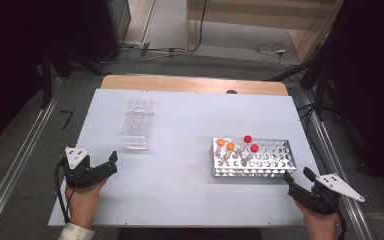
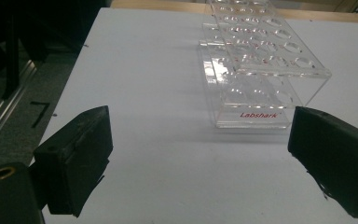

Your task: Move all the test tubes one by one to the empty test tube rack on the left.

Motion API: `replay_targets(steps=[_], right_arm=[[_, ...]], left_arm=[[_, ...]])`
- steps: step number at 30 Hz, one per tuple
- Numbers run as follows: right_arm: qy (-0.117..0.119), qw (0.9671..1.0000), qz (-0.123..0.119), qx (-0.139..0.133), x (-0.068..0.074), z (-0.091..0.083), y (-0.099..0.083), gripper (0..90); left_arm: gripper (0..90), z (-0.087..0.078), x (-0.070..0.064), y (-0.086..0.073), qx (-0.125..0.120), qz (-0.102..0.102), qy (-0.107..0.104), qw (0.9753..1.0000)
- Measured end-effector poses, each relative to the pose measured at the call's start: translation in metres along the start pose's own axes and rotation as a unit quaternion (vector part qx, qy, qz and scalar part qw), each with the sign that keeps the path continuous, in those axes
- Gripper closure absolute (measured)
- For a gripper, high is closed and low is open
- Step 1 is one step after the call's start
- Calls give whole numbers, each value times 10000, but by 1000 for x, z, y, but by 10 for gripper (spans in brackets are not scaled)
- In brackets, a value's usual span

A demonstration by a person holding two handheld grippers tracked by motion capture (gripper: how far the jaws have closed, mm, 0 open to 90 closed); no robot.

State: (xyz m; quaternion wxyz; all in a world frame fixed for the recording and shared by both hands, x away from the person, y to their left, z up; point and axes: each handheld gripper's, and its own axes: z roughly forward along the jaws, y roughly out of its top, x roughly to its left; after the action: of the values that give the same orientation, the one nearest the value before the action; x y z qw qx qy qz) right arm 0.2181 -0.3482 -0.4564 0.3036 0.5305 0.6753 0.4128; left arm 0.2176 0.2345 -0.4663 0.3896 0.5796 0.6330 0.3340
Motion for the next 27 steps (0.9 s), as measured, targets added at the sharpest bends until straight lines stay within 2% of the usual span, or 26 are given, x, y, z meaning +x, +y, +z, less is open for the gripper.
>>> replay_targets(steps=[16,27], right_arm=[[205,9998,-86,7,8,4,2,310],[275,9993,-225,-70,17,12,5,435]], left_arm=[[67,-1,1,-1,41,28,36,10000],[67,0,0,-2,40,30,45,10000]])
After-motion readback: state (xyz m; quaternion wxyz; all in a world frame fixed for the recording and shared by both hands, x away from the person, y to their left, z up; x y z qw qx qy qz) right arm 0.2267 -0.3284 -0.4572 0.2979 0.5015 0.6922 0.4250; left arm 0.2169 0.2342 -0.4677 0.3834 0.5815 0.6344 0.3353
